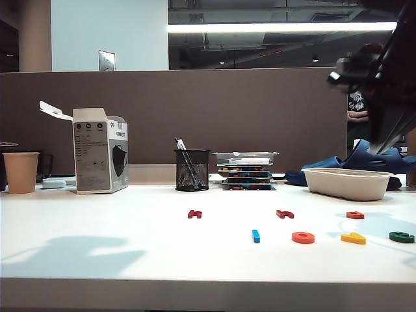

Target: Select the appropriate letters from the row of letter magnets placed on the table to arrange into the word "love".

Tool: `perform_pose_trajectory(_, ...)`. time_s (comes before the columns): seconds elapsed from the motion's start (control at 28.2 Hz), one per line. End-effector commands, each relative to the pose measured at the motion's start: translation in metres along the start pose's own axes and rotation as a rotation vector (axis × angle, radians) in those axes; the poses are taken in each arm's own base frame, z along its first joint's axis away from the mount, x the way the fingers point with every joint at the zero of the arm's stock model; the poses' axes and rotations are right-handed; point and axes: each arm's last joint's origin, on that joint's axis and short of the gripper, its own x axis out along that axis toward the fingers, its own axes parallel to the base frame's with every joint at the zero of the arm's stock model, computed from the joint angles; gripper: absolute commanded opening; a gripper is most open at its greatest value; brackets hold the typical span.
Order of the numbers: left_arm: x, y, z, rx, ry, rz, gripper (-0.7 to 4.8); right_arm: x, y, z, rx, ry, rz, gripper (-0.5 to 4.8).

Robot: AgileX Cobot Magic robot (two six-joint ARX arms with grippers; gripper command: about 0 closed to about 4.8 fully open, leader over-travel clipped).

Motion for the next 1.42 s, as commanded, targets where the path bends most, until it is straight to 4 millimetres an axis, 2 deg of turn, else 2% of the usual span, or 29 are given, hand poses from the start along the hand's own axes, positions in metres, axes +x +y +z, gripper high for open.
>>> perform_pose_trajectory(0.04,-0.001,-0.001,0.001,-0.005,-0.011,-0.007,-0.05,-0.023,-0.007,0.000,-0.051,-0.087,-0.064,-0.01)
perform_pose_trajectory(0.14,-0.001,-0.001,0.001,-0.005,-0.011,-0.007,-0.05,-0.050,-0.028,-0.007,-0.030,-0.178,-0.096,-0.01)
perform_pose_trajectory(0.28,-0.001,-0.001,0.002,0.004,-0.026,-0.008,-0.05,-0.067,-0.053,-0.024,0.030,-0.242,-0.088,-0.01)
perform_pose_trajectory(0.39,-0.001,-0.002,0.013,0.190,-0.178,0.066,-0.05,-0.074,-0.066,-0.039,0.078,-0.295,-0.076,-0.01)
perform_pose_trajectory(0.5,-0.007,0.007,0.032,0.274,-0.325,0.185,-0.06,-0.080,-0.072,-0.056,0.108,-0.349,-0.084,-0.01)
perform_pose_trajectory(0.64,-0.021,0.032,0.066,0.305,-0.431,0.301,-0.06,-0.086,-0.070,-0.073,0.101,-0.412,-0.057,-0.01)
perform_pose_trajectory(0.74,-0.037,0.060,0.094,0.291,-0.482,0.374,-0.06,-0.090,-0.067,-0.083,0.093,-0.445,-0.039,-0.01)
perform_pose_trajectory(0.85,-0.057,0.092,0.110,0.263,-0.524,0.448,-0.06,-0.095,-0.066,-0.090,0.090,-0.480,-0.043,-0.01)
perform_pose_trajectory(0.92,-0.072,0.110,0.113,0.232,-0.550,0.481,-0.06,-0.097,-0.065,-0.096,0.087,-0.502,-0.044,-0.01)
perform_pose_trajectory(1.06,-0.112,0.138,0.100,0.176,-0.574,0.525,-0.06,-0.101,-0.061,-0.110,0.069,-0.566,-0.017,-0.01)
perform_pose_trajectory(1.13,-0.131,0.137,0.076,0.182,-0.599,0.565,-0.06,-0.101,-0.059,-0.121,0.053,-0.634,-0.002,-0.01)
perform_pose_trajectory(1.31,-0.142,0.128,0.022,0.226,-0.638,0.516,-0.06,-0.096,-0.055,-0.139,0.064,-0.767,0.056,-0.02)
perform_pose_trajectory(1.42,-0.145,0.125,-0.012,0.224,-0.675,0.388,-0.05,-0.086,-0.052,-0.152,0.051,-0.797,0.081,-0.02)
